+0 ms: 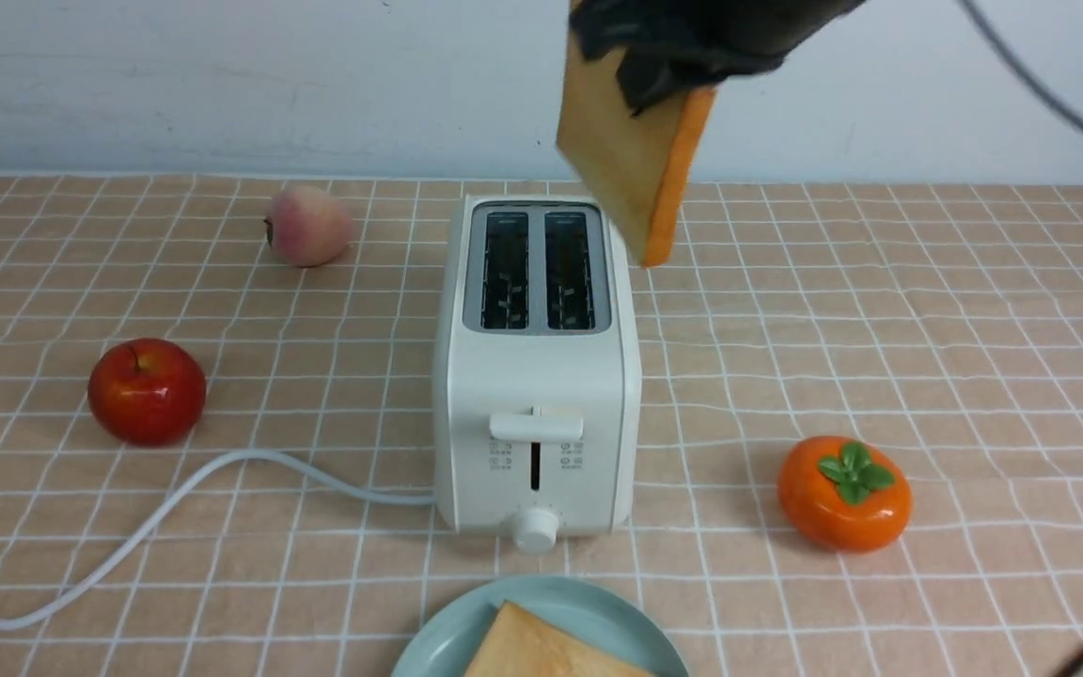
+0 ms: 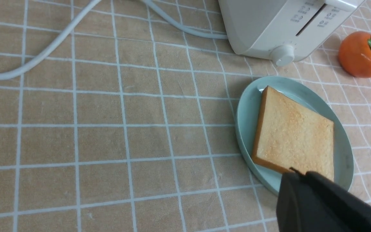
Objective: Take toasted bread from bread machine on light coffee tablecloth place on plate.
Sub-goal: 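Place the held slice of bread on top of the slice on the plate with the right gripper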
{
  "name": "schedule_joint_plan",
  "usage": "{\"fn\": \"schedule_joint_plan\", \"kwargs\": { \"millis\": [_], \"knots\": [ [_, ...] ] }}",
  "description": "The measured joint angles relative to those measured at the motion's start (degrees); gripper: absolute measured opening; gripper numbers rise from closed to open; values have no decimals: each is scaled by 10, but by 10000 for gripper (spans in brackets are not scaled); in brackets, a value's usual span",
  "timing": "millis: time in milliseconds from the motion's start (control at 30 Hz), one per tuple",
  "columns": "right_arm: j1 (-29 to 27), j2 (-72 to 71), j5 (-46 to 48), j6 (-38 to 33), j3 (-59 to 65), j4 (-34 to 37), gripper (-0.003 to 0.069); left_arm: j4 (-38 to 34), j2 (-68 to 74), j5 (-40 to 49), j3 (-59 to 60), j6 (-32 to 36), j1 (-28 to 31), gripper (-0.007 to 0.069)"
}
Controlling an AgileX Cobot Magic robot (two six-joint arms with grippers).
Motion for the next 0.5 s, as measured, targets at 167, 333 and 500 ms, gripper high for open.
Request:
{"fn": "schedule_joint_plan", "kwargs": {
  "millis": [167, 333, 500],
  "knots": [
    [0, -65, 42, -22, 11, 46, 99, 11, 0, -9, 0, 17, 0, -14],
    [0, -108, 43, -39, 106, 150, 99, 20, 0, -11, 0, 19, 0, -14],
    [0, -131, 40, -121, 310, 292, 99, 20, 0, -11, 0, 19, 0, -14]
  ]
}}
